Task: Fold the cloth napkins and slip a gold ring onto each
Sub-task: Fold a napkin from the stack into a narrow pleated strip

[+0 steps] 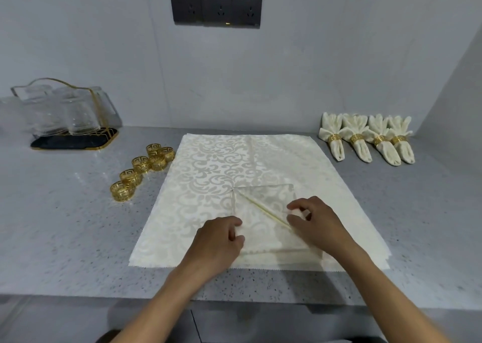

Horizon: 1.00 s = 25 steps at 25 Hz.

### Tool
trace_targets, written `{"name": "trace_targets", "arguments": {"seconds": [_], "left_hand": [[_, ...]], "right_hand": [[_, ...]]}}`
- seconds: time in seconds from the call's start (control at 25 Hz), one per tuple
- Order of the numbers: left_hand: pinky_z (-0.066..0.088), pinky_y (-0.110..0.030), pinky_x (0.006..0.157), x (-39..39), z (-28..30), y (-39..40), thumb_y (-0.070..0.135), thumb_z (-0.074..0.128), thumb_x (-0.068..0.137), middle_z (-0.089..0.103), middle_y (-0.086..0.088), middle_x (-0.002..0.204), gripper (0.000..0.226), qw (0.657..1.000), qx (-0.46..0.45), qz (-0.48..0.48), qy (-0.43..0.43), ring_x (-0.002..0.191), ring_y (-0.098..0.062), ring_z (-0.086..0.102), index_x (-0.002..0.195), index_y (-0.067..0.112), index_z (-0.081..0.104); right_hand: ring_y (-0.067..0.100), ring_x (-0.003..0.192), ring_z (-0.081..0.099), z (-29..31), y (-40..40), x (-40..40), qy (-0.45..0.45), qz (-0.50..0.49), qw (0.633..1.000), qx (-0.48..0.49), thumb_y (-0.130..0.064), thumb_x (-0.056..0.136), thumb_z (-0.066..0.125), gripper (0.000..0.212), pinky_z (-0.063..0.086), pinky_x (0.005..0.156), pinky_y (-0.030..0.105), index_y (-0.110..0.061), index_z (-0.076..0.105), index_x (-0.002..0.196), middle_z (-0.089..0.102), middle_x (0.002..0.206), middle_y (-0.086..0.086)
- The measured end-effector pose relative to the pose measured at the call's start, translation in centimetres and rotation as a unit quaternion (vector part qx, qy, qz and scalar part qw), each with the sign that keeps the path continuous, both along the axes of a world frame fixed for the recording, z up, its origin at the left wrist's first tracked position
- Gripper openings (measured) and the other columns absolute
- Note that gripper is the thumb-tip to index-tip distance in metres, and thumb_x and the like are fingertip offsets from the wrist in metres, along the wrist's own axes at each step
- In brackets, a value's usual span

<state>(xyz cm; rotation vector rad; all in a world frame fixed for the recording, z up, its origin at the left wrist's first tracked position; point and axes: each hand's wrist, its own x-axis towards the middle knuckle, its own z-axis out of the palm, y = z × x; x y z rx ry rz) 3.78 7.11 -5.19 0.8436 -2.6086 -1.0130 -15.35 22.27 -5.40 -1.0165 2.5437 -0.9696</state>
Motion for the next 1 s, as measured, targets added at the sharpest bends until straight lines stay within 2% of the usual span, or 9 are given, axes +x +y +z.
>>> {"name": "trace_targets", "arguments": {"seconds": [0.16, 0.32, 0.48, 0.52, 0.6, 0.72, 0.84, 0.92, 1.0], "left_hand": [[0.049, -0.025, 0.081, 0.2, 0.0, 0.5, 0.028, 0.058, 0.093, 0.068, 0.002, 0.086, 0.007, 0.999, -0.036, 0.001, -0.007, 0.081, -0.01, 0.063, 0.092, 0.032, 0.053], [0.051, -0.028, 0.081, 0.5, 0.2, 0.6, 0.03, 0.058, 0.092, 0.068, 0.0, 0.087, 0.008, 0.999, -0.032, 0.014, -0.011, 0.08, -0.012, 0.063, 0.089, 0.031, 0.051], [0.046, -0.035, 0.086, -2.4, 1.3, 0.7, 0.027, 0.051, 0.094, 0.065, 0.002, 0.112, 0.026, 0.948, -0.306, -0.041, 0.072, 0.105, -0.022, 0.058, 0.114, 0.019, 0.065], [0.043, -0.039, 0.095, -4.0, 1.3, 0.5, 0.027, 0.047, 0.097, 0.06, -0.002, 0.128, 0.034, 0.936, -0.337, -0.083, 0.064, 0.12, -0.026, 0.052, 0.126, 0.016, 0.06], [0.02, -0.046, 0.118, -7.1, 0.8, 0.0, 0.036, 0.03, 0.105, 0.023, -0.003, 0.161, 0.051, 0.938, -0.315, -0.138, -0.037, 0.148, -0.027, 0.018, 0.153, 0.018, 0.027], [0.001, -0.046, 0.122, -8.8, -1.5, -1.5, 0.045, 0.016, 0.105, -0.007, 0.003, 0.165, 0.057, 0.941, -0.269, -0.148, -0.144, 0.152, -0.021, -0.007, 0.157, 0.029, -0.005], [0.0, -0.044, 0.123, -8.6, -3.0, -2.1, 0.041, 0.017, 0.105, -0.005, 0.003, 0.165, 0.056, 0.942, -0.263, -0.149, -0.143, 0.152, -0.019, -0.007, 0.157, 0.03, -0.001], [-0.001, -0.043, 0.122, -8.8, -3.2, -2.1, 0.039, 0.019, 0.105, -0.001, 0.004, 0.166, 0.054, 0.946, -0.264, -0.141, -0.126, 0.152, -0.018, -0.005, 0.157, 0.03, 0.006], [-0.001, -0.043, 0.122, -9.0, -3.3, -2.1, 0.039, 0.018, 0.105, 0.0, 0.004, 0.166, 0.053, 0.947, -0.268, -0.136, -0.11, 0.152, -0.018, -0.005, 0.157, 0.03, 0.009]], "right_hand": [[0.013, 0.105, 0.053, -0.6, -0.1, 1.1, 0.079, 0.011, 0.996, 0.047, -0.062, 0.084, 0.06, 0.041, 0.046, 0.087, 0.031, -0.038, 0.064, 0.117, 0.046, 0.115, -0.01], [0.02, 0.096, 0.054, -2.1, 0.0, 2.3, 0.219, -0.004, 0.97, 0.102, -0.079, 0.074, 0.042, 0.061, 0.044, 0.075, 0.033, -0.038, 0.065, 0.113, 0.049, 0.114, -0.006], [0.025, 0.084, 0.055, -2.9, -0.4, 2.5, 0.276, -0.025, 0.957, 0.088, -0.073, 0.073, 0.045, 0.053, 0.045, 0.067, 0.035, -0.033, 0.067, 0.099, 0.054, 0.103, -0.002], [0.026, 0.083, 0.056, -2.7, -0.4, 2.7, 0.279, -0.026, 0.955, 0.094, -0.072, 0.073, 0.046, 0.053, 0.045, 0.066, 0.036, -0.032, 0.068, 0.099, 0.055, 0.102, -0.001], [0.028, 0.082, 0.057, -2.4, -0.2, 3.3, 0.305, -0.027, 0.943, 0.128, -0.073, 0.079, 0.042, 0.056, 0.045, 0.066, 0.037, -0.028, 0.068, 0.1, 0.057, 0.103, 0.003], [0.036, 0.105, 0.059, -0.8, -1.2, 3.6, 0.36, -0.021, 0.921, 0.146, -0.068, 0.093, 0.027, 0.068, 0.047, 0.081, 0.047, -0.016, 0.064, 0.116, 0.059, 0.125, 0.014], [0.027, 0.149, 0.022, -0.6, -3.3, 2.0, 0.287, 0.04, 0.943, 0.166, -0.067, 0.09, -0.005, 0.089, 0.02, 0.118, 0.05, -0.012, 0.03, 0.152, 0.023, 0.162, 0.01], [0.019, 0.152, 0.001, -2.1, -3.9, 0.5, 0.214, 0.06, 0.955, 0.194, -0.075, 0.079, -0.019, 0.101, 0.001, 0.122, 0.046, -0.016, 0.007, 0.157, 0.001, 0.166, 0.004], [0.016, 0.152, -0.006, -2.4, -3.7, 0.0, 0.173, 0.067, 0.96, 0.212, -0.074, 0.081, -0.012, 0.096, -0.004, 0.122, 0.043, -0.017, 0.002, 0.157, -0.005, 0.166, 0.001]]}}
